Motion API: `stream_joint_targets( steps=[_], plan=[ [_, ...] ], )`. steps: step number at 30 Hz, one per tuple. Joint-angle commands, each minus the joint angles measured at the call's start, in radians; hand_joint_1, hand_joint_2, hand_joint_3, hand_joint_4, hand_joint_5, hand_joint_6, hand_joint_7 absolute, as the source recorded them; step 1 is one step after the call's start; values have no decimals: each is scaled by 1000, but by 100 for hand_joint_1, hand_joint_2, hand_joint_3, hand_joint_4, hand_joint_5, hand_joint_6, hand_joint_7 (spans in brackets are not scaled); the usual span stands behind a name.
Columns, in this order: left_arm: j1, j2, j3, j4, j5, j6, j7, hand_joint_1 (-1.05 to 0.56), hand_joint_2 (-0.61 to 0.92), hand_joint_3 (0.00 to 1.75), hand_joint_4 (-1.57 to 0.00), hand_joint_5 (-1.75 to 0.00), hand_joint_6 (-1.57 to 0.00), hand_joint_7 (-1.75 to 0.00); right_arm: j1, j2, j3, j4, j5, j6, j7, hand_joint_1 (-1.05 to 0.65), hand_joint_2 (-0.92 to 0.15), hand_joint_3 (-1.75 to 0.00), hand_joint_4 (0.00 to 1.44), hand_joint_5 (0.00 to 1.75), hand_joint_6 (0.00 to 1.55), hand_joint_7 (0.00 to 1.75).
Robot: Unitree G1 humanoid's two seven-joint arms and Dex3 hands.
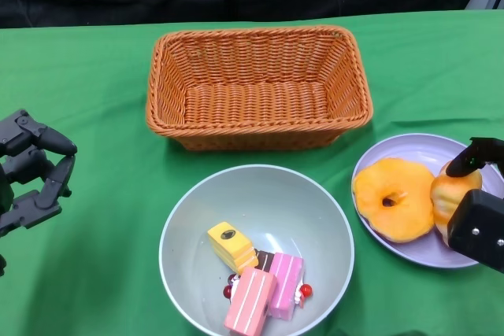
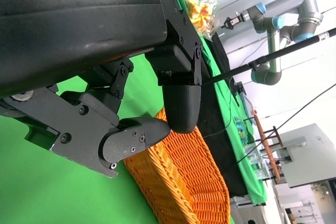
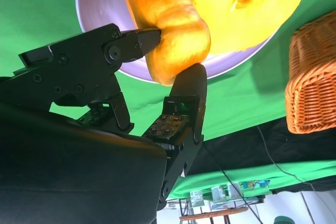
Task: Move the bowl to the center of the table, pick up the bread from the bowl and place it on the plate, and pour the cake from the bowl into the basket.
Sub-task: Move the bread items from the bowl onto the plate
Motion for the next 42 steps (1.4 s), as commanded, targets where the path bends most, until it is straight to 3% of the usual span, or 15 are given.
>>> stream_joint_targets(
  steps=[1, 4, 5, 6, 9, 10, 13, 17, 26, 31, 42],
  plan=[
    [12, 20, 8, 5, -7, -6, -11, -22, 69, 84, -76, -175, -68, -144, 0, -10, 21, 25, -11, 15, 24, -15, -92, -14, 73, 175, 78, 96],
    [12, 21, 6, 5, -4, -8, -11, -22, 69, 84, -75, -175, -68, -144, -2, -18, 28, 15, -10, 24, 54, -15, -92, -9, 76, 163, 98, 36],
    [13, 20, 5, 0, -4, -4, -10, -23, 69, 84, -75, -175, -68, -144, -2, -27, 34, -3, -17, 43, 82, -15, -92, -6, 74, 161, 101, 24],
    [15, 19, 5, -3, -5, -1, -10, -22, 69, 84, -75, -175, -68, -145, -2, -34, 40, -21, -24, 64, 110, -19, -92, -6, 68, 134, 98, 12],
    [14, 19, 4, -3, -6, -3, -13, -21, 69, 84, -75, -175, -67, -145, -1, -56, 54, -58, -40, 87, 166, -23, -92, -3, 80, 70, 84, 2],
    [14, 19, 4, -2, -7, -5, -15, -21, 69, 84, -75, -175, -67, -145, 0, -61, 57, -67, -42, 91, 180, -25, -92, -2, 84, 46, 71, 1],
    [11, 18, 2, 3, 0, -6, -6, -21, 69, 85, -76, -175, -68, -145, -3, -80, 69, -104, -50, 121, 250, -30, -92, -3, 93, 18, 50, 0],
    [9, 18, 0, 7, 8, -7, 1, -21, 68, 87, -76, -175, -68, -146, -6, -91, 73, -133, -47, 144, 309, -31, -91, -1, 107, 9, 36, 0],
    [11, 16, -2, 3, 10, -9, 1, -21, 67, 87, -76, -174, -68, -146, -8, -95, 79, -170, -63, 172, 340, -33, -90, 0, 104, 2, 27, 0],
    [12, 16, -4, 2, 12, -11, 2, -22, 67, 87, -76, -174, -68, -146, -2, -75, 65, -220, -72, 215, 328, -31, -89, 0, 85, 0, 27, 0],
    [9, 23, 1, 18, 4, -11, -9, -20, 67, 88, -77, -173, -68, -144, 10, -63, 40, -287, -73, 225, 269, -43, -90, 0, 70, 0, 29, 1]
  ],
)
